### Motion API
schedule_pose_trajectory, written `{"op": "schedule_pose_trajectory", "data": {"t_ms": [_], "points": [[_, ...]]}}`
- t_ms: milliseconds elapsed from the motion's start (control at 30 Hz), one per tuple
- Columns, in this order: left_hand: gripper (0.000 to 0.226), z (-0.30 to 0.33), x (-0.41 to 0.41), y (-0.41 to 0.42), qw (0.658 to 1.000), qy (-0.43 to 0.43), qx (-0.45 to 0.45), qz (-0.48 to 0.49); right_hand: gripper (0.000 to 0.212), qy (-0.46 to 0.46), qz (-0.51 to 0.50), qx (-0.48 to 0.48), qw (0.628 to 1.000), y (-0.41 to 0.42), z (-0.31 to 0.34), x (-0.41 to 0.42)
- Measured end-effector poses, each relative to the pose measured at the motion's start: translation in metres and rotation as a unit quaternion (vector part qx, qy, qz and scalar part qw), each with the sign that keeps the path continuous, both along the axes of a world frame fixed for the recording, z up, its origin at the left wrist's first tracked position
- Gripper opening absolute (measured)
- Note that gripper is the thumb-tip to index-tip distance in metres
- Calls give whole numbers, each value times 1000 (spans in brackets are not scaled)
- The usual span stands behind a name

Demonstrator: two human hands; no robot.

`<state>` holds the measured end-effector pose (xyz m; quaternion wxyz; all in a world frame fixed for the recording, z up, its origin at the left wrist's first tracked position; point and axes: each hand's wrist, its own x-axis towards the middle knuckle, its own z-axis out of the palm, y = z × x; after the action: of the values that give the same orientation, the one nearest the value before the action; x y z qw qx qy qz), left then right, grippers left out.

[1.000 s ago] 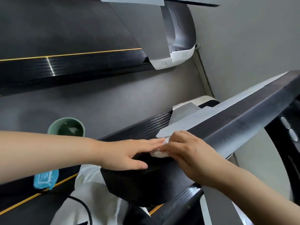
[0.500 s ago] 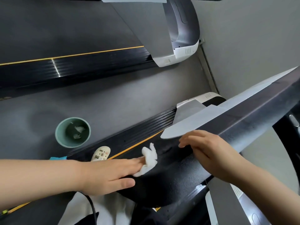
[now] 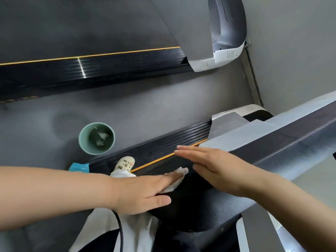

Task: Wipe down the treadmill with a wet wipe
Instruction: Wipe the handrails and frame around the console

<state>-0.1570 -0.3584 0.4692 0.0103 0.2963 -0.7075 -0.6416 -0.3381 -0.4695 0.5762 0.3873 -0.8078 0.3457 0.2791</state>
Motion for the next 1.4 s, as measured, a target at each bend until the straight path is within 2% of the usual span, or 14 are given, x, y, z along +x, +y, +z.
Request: {"op": "schedule_pose_trajectory", "data": {"t_ms": [67,167,300,400,567,667,800,933,1033,1167,1233,1300,1400], "points": [[73,-3,0,11,1000,-17,-5,3,48,62,56,74,994,4,-9,11],[73,-1,2,25,995,-18,90,42,47,126,131,115,977,8,-16,25],[77,-14,11,35,986,-57,146,59,39,141,197,118,963,6,-18,41],[81,-22,16,44,980,-83,166,72,41,157,210,158,952,12,-27,56],[90,-26,7,63,961,-91,212,152,48,183,317,241,899,16,-38,74],[90,-26,0,75,947,-92,234,200,52,187,306,277,892,7,-46,72],[88,-15,-14,101,942,-40,224,245,50,217,251,322,887,3,-71,75],[90,0,-26,116,952,-34,179,248,55,286,196,289,893,13,-127,80],[90,3,-29,119,955,-57,153,246,55,279,185,295,895,23,-157,77],[91,4,-29,119,959,-78,138,236,60,262,185,293,901,17,-142,76],[91,4,-30,118,961,-84,139,223,47,274,192,315,888,-2,-126,69],[90,4,-30,118,962,-86,141,217,44,279,181,314,889,-17,-120,64],[89,5,-28,117,964,-91,137,209,76,290,212,284,889,-8,-133,68]]}}
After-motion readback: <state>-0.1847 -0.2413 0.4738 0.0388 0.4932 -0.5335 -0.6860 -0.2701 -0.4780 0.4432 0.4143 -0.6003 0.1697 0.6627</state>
